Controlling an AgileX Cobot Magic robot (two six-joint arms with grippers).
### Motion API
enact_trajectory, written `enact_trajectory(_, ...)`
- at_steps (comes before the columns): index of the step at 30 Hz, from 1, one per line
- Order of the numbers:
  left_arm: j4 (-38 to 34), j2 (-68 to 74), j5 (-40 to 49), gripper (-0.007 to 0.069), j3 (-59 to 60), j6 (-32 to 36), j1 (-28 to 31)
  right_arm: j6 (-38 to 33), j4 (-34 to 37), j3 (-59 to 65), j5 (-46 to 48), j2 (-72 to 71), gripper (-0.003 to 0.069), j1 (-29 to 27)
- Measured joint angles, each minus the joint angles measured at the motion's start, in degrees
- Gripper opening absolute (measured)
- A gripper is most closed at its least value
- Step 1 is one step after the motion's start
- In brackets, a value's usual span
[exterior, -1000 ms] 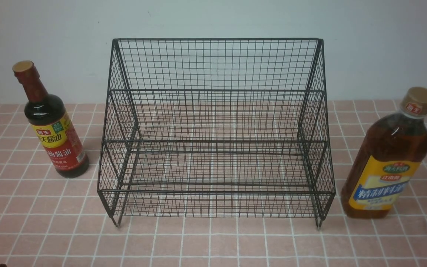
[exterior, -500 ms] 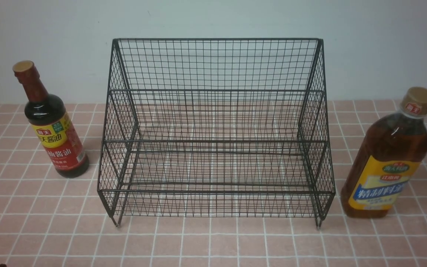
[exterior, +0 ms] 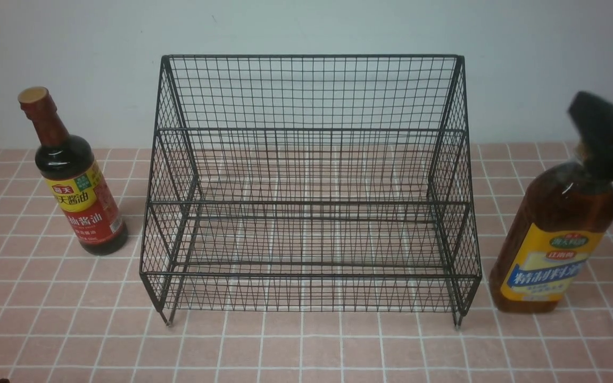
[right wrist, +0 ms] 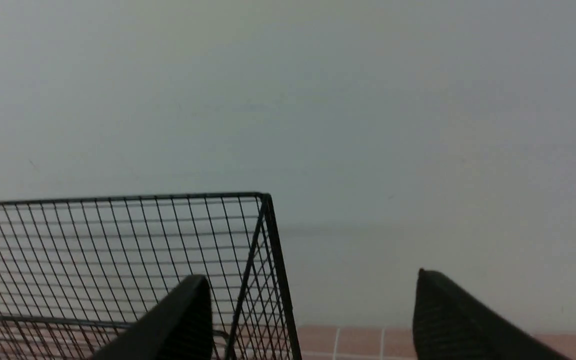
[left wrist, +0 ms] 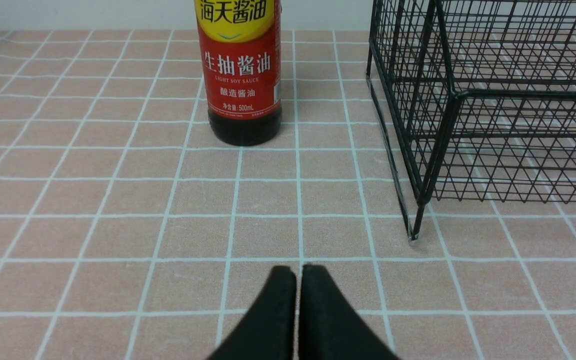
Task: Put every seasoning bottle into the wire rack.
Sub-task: Use the right arm to grab the condiment bottle closest to it, then use the right arm to put the condiment bottle back on the shelf
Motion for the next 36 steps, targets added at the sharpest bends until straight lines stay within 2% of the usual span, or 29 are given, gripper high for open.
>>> enact_trajectory(6, 0.00, 0.00, 0.00, -0.0006, 0.00, 0.00, 0.00, -3.22, 3.30, -0.25, 0.20, 4.53, 0.0506, 0.00)
enact_trajectory(8, 0.00, 0.00, 0.00, -0.0006, 0.00, 0.00, 0.00, -3.50, 4.05, -0.36, 0.20, 5.66, 0.0464, 0.00)
enact_trajectory(10, 0.00, 0.00, 0.00, -0.0006, 0.00, 0.00, 0.00, -3.64, 4.95, -0.42, 0.32, 7.24, 0.0385, 0.00)
enact_trajectory(13, 0.00, 0.00, 0.00, -0.0006, 0.00, 0.00, 0.00, -5.43, 4.56, -0.62, -0.03, 7.94, 0.0323, 0.00)
enact_trajectory(17, 0.00, 0.00, 0.00, -0.0006, 0.00, 0.00, 0.00, -7.87, 3.83, -1.34, 1.29, 7.22, 0.0316, 0.00)
enact_trajectory(23, 0.00, 0.00, 0.00, -0.0006, 0.00, 0.00, 0.00, -10.60, 2.30, -7.79, 14.35, 2.77, 0.0313, 0.32)
enact_trajectory(24, 0.00, 0.00, 0.00, -0.0006, 0.00, 0.00, 0.00, -10.52, 0.81, -12.25, 16.58, 1.72, 0.0313, 0.32)
enact_trajectory(31, 0.00, 0.00, 0.00, -0.0006, 0.00, 0.00, 0.00, -6.94, -4.87, -28.87, 17.28, 1.27, 0.0313, 3.26)
enact_trajectory(36, 0.00, 0.00, 0.00, -0.0006, 0.00, 0.00, 0.00, -3.40, -5.99, -40.30, 17.28, 5.94, 0.0312, 8.61)
